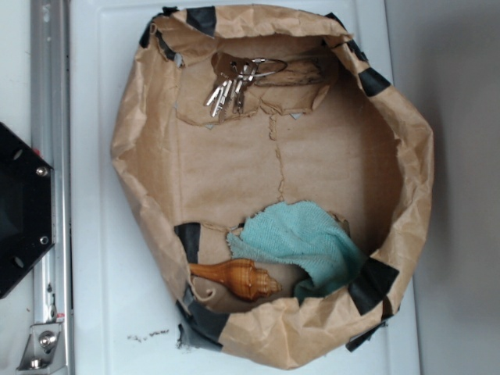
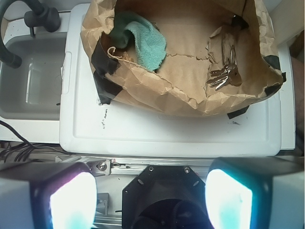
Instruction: Grab the silver keys.
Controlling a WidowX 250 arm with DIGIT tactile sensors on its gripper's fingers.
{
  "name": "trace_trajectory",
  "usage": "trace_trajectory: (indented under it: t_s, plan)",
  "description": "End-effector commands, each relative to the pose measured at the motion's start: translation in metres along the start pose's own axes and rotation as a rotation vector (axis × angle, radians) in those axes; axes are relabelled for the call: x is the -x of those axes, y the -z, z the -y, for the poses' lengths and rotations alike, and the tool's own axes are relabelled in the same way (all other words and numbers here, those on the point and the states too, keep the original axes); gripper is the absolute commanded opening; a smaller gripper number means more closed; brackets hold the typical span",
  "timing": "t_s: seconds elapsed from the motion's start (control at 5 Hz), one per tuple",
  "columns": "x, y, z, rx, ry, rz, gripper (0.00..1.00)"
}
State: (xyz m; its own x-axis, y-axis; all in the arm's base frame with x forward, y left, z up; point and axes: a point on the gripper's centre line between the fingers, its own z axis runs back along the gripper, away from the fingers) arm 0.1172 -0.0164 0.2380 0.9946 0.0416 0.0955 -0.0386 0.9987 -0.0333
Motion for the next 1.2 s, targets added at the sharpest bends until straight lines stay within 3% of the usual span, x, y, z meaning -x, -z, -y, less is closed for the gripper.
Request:
trace_trajectory:
  t_s: [0.0, 0.2, 0.4, 0.6, 0.8, 1.0]
  plan:
    - [0.0, 0.0, 0.0, 0.0, 0.0, 0.0, 1.0]
    - [-0.047, 0.027, -0.001, 0.014, -0.084, 0.09, 1.0]
    - [-0.071, 0.059, -0.004, -0.014, -0.11, 0.163, 1.0]
    - [-0.084, 0.083, -0.019, -0.052, -0.196, 0.263, 1.0]
    - [-0.089, 0.101, -0.045, -0.14, -0.347, 0.332, 1.0]
    - [-0.097, 0.112, -0.057, -0.198, -0.475, 0.342, 1.0]
